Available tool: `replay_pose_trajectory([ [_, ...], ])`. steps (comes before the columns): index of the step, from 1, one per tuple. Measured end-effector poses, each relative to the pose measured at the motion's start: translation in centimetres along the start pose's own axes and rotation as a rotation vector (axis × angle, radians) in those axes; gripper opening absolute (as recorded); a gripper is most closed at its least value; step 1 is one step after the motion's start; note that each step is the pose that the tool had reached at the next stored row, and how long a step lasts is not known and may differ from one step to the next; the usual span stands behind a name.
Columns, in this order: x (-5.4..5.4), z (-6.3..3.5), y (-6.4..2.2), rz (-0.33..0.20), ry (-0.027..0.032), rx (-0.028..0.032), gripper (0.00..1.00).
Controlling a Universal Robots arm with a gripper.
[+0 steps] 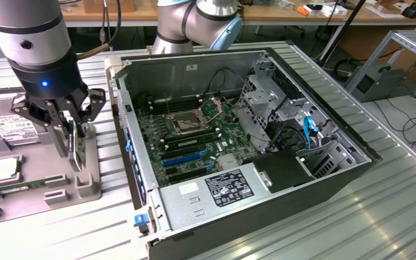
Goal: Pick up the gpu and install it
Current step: 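Pick up the gpu and move the gpu toward the slot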
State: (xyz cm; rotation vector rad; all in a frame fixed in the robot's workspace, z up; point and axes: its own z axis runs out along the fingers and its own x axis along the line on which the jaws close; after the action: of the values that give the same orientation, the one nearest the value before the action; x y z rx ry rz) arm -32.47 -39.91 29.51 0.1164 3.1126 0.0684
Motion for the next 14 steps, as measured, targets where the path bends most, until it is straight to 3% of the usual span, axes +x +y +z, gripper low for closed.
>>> replay_pose_trajectory([
  [14,0.0,-1.35,0.06,0.0,0.0,0.0,0.27],
])
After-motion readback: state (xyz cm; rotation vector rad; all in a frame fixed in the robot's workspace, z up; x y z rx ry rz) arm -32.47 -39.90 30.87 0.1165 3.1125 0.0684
